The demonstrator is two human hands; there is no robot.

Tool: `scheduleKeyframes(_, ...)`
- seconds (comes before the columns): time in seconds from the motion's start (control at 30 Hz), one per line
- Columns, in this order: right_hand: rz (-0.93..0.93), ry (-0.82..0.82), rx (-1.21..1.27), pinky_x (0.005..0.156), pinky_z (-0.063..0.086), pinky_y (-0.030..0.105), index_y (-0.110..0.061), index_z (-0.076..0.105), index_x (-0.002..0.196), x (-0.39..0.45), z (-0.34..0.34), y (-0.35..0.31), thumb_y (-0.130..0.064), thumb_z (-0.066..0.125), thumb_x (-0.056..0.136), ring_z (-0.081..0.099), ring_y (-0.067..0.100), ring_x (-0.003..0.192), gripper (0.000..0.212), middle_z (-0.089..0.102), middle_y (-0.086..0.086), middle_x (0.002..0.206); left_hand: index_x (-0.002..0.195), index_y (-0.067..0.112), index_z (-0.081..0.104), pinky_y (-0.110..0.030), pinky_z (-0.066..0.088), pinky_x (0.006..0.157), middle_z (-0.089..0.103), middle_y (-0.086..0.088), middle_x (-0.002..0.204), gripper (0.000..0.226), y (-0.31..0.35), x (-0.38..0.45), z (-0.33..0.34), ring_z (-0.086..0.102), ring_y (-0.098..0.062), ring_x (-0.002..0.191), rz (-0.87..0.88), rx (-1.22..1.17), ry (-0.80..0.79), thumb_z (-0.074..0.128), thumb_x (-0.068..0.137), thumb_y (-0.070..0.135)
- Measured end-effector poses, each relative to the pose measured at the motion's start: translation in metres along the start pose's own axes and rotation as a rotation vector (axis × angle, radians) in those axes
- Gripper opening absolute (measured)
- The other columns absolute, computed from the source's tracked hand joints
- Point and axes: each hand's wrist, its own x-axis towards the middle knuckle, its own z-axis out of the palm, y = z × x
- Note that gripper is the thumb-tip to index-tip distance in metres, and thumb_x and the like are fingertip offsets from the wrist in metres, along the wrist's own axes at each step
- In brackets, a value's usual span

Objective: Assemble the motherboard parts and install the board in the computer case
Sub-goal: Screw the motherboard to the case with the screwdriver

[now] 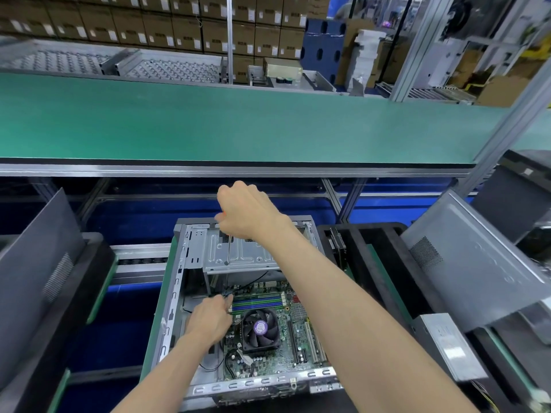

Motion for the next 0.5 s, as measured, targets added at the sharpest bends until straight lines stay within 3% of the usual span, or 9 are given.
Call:
scheduleKeyframes(0.07,0.025,0.047,-0.091,0.063,0.033,0.036,-0.014,0.04,0.084,0.0014,0.0022,-0.0007,-0.029,0.053,0.098,0.044,0.028,0.075,0.025,0.033,-0.001,0.074,0.12,0.01,0.061,-0.03,0.04,0.066,0.07,-0.01,0.106,0.038,-0.0003,0.0003,0.0003,0.065,-0.03,0.095,0.001,0.001,0.004,0.046,0.085,0.009)
scheduleKeyframes(0.13,0.01,0.057,-0.088,0.064,0.033,0.036,-0.015,0.042,0.086,0.0024,0.0026,-0.0028,-0.035,0.057,0.094,0.044,0.027,0.073,0.026,0.038,0.0,0.079,0.123,0.011,0.061,-0.03,0.04,0.066,0.07,-0.011,0.108,0.042,-0.001,-0.0004,0.0001,0.065,-0.03,0.096,0.004,0.003,0.005,0.046,0.085,0.008)
scheduleKeyframes(0.27,-0.056,-0.038,0.083,0.053,0.029,0.031,-0.01,0.048,0.096,0.0006,-0.0007,-0.0034,-0.013,0.059,0.076,0.049,0.026,0.076,0.023,0.049,0.004,0.093,0.136,0.018,0.056,-0.029,0.041,0.067,0.069,-0.009,0.115,0.054,-0.0009,-0.0016,-0.0002,0.066,-0.029,0.098,0.021,0.007,-0.002,0.046,0.085,0.008)
scheduleKeyframes(0.37,-0.022,-0.007,0.041,0.052,0.028,0.031,-0.009,0.046,0.094,-0.0004,0.0005,-0.001,-0.011,0.057,0.083,0.048,0.028,0.076,0.016,0.045,0.005,0.084,0.135,0.018,0.057,-0.029,0.043,0.068,0.07,-0.008,0.115,0.053,-0.0004,-0.002,-0.001,0.066,-0.029,0.098,0.017,0.001,-0.011,0.045,0.084,0.008)
scheduleKeyframes(0.5,0.018,0.058,-0.11,0.066,0.033,0.038,-0.014,0.039,0.088,0.0028,0.0035,-0.0043,-0.03,0.054,0.097,0.044,0.029,0.076,0.024,0.033,-0.002,0.075,0.139,0.02,0.055,-0.032,0.052,0.074,0.068,-0.002,0.126,0.062,-0.0004,-0.002,-0.0031,0.067,-0.027,0.095,0.027,-0.003,-0.038,0.043,0.08,0.005)
